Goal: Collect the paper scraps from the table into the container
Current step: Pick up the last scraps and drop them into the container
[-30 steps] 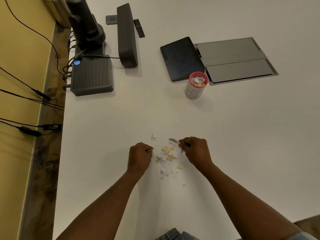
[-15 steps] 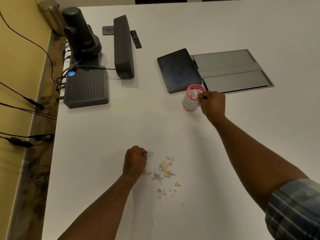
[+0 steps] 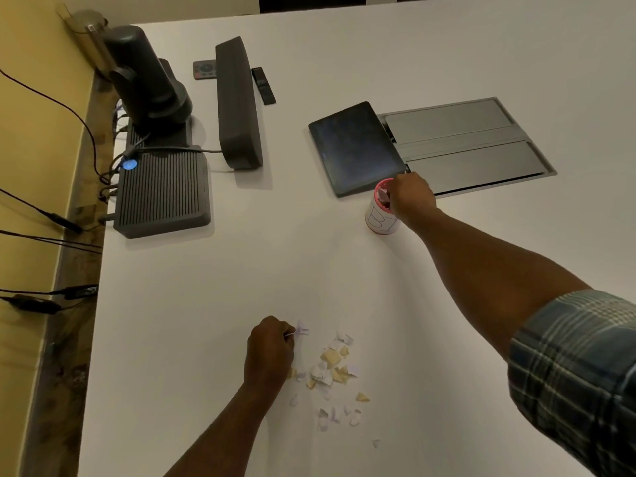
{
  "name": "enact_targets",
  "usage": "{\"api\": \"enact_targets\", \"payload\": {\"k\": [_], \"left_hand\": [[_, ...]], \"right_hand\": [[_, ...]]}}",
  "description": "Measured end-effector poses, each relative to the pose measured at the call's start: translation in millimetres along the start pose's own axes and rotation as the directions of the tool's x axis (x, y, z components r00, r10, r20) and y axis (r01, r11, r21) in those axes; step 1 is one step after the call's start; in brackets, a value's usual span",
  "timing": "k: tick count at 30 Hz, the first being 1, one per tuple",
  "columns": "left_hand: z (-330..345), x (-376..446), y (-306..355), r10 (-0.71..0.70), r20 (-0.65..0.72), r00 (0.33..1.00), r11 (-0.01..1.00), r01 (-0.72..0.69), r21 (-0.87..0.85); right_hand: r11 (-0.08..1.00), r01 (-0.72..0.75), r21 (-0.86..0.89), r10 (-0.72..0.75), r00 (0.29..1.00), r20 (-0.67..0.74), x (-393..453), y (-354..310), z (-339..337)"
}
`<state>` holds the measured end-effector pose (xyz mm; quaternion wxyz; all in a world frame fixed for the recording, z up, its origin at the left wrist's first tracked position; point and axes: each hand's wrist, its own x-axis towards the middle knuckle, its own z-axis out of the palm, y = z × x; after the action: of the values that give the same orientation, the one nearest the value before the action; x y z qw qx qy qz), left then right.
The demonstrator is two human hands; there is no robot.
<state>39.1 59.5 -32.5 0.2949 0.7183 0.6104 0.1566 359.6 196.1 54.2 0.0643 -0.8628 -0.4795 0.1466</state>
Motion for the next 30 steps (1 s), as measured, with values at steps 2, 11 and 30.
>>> {"api": "enact_targets", "payload": {"k": [2, 11, 30], "left_hand": [[1, 0, 1, 0.005, -0.006, 1.000, 1.000, -0.005, 0.016], [2, 1, 2, 0.010, -0.008, 1.000, 0.999, -0.010, 0.037], [-14, -17, 17, -0.117, 0.022, 0.993, 0.989, 0.119, -0.093]], "right_hand": [[0.999, -0.030, -0.025, 0.031, 0.999, 0.025, 5, -3, 2], [0.989, 0.084, -0.119, -0.046, 0.955, 0.293, 11, -15, -11], [0.950, 0.249, 0.186, -0.161, 0.906, -0.391, -120, 6, 30]]}}
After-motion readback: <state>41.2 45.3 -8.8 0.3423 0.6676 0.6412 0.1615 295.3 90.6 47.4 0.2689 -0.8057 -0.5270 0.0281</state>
